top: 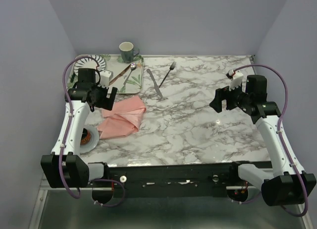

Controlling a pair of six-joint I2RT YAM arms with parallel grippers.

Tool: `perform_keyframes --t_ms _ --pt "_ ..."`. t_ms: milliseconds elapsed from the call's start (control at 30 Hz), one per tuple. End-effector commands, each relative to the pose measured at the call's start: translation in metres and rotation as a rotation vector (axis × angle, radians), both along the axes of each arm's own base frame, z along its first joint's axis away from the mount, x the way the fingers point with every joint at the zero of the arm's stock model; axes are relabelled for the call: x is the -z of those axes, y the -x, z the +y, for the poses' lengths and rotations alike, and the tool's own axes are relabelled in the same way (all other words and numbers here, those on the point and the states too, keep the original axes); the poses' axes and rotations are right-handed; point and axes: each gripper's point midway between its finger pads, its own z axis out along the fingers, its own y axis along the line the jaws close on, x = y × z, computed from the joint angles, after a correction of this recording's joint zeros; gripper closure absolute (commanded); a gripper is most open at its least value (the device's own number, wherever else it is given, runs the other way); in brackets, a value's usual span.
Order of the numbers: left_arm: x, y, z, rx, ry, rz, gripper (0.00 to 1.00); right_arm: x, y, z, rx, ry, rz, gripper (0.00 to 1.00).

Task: Fold the napkin into a case and place the utensils inside
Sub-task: Pick up the crumpled napkin from the center of the board.

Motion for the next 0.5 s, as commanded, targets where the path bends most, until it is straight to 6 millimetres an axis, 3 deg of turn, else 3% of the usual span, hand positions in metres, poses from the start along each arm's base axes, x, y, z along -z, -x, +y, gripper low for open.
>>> perform_keyframes --t_ms 0,233,467 --pt "0.007 0.011 -0.015 0.139 -0.023 0.027 0.01 -0.01 0.005 0.009 -0.046 -0.039 0.016 0.0" --pt "0.023 0.011 -0.039 0.386 -0.086 0.057 0.01 -0.006 0.008 0.014 -0.077 -0.057 0.045 0.0" --pt "0.055 -0.001 -0.069 0.596 -0.193 0.105 0.01 -0.001 0.011 0.017 -0.092 -0.063 0.07 0.0"
